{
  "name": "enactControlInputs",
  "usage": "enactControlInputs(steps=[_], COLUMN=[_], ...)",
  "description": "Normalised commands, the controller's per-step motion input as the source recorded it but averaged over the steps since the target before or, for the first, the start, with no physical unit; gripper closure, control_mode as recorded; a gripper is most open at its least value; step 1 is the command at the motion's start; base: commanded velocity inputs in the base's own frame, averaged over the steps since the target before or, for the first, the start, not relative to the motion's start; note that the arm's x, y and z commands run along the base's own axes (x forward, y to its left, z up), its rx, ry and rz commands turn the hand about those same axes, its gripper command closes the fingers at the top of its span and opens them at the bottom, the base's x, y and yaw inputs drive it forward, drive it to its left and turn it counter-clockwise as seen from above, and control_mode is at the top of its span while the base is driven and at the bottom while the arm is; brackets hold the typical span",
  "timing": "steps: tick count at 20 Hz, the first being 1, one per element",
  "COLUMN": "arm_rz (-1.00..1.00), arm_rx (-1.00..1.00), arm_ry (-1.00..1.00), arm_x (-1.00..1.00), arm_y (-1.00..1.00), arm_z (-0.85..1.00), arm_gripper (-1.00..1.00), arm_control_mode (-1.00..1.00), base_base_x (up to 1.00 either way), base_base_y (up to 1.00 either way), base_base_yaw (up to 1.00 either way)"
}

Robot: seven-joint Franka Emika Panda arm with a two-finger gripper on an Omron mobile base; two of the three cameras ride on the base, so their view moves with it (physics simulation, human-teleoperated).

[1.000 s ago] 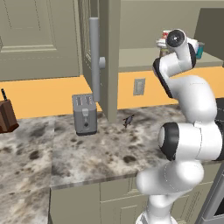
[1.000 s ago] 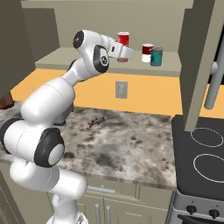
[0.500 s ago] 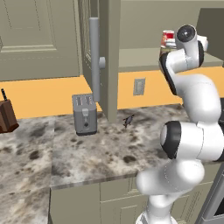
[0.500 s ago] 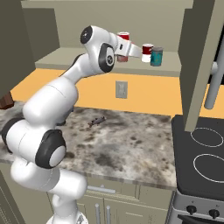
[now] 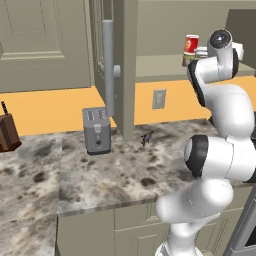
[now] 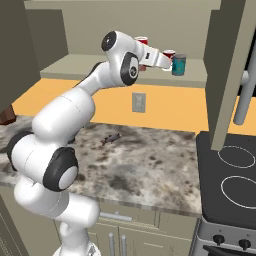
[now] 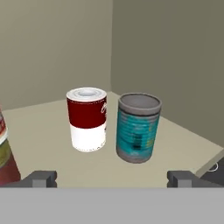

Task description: Stack two cans on top of the other two cans in the cabinet.

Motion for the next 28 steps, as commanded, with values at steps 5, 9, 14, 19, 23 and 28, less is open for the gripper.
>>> enactControlInputs(steps=[5,9,14,19,23,28], arm_rz=[0.00,0.00,0.04,0.07,0.10,0.09], arm_rx=[0.02,0.02,0.03,0.00,0.00,0.00], arm_ry=[0.00,0.00,0.00,0.00,0.07,0.02], arm_x=[-0.03,-0.01,-0.06,0.03,0.06,0.16], arm_y=[-0.32,-0.34,-0.33,-0.12,-0.04,-0.09], arm_z=[-0.09,-0.08,0.00,0.00,-0.04,-0.06], arm_gripper=[-1.00,-1.00,-1.00,-1.00,-1.00,-1.00], arm_control_mode=[-1.00,-1.00,-1.00,-1.00,-1.00,-1.00], base_base_x=[0.00,0.00,0.00,0.00,0.00,0.00], base_base_y=[0.00,0.00,0.00,0.00,0.00,0.00], base_base_yaw=[0.00,0.00,0.00,0.00,0.00,0.00])
